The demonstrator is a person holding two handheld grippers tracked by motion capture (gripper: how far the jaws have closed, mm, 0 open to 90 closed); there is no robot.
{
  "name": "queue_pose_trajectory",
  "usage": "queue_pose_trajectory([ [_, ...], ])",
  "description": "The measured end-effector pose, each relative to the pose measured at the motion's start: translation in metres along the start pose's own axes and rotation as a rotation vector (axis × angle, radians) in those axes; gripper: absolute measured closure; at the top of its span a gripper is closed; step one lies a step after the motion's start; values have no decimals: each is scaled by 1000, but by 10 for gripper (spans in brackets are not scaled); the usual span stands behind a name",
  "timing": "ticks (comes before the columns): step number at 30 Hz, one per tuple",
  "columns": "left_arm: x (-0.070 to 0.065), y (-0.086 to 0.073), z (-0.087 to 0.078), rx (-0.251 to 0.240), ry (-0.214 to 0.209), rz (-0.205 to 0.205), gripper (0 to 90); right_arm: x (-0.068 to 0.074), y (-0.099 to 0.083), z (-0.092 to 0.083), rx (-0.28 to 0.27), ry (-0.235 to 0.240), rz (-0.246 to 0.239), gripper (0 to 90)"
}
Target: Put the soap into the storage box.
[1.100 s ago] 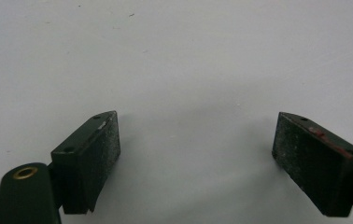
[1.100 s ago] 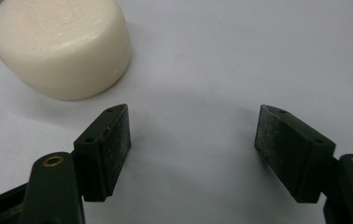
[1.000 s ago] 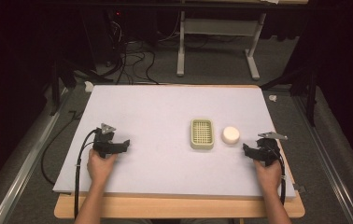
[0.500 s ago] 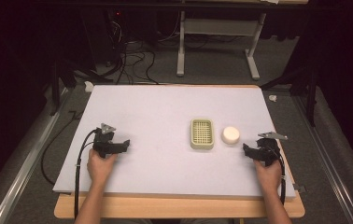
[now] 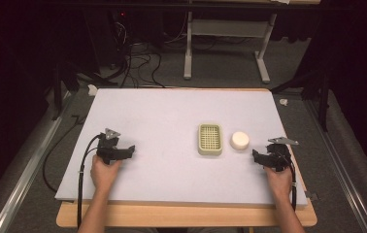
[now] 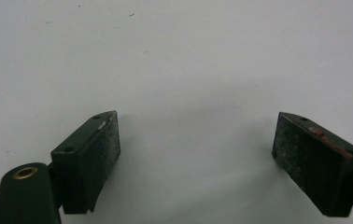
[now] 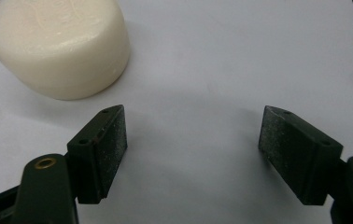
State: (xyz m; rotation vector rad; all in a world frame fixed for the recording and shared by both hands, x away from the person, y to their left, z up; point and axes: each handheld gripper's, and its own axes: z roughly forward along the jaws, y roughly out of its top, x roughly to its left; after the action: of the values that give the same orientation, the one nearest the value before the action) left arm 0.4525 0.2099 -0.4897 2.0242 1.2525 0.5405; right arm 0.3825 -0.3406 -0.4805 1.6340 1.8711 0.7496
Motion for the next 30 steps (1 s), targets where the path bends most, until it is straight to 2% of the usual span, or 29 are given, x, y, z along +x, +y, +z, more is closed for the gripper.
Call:
queue_pose_trajectory([
  [9, 0, 0, 0, 0, 0, 0, 157, 3, -3, -5, -7, 24, 12, 244],
  [30, 0, 0, 0, 1, 1, 2, 157, 26, -5, -20, -51, 85, -36, 206],
])
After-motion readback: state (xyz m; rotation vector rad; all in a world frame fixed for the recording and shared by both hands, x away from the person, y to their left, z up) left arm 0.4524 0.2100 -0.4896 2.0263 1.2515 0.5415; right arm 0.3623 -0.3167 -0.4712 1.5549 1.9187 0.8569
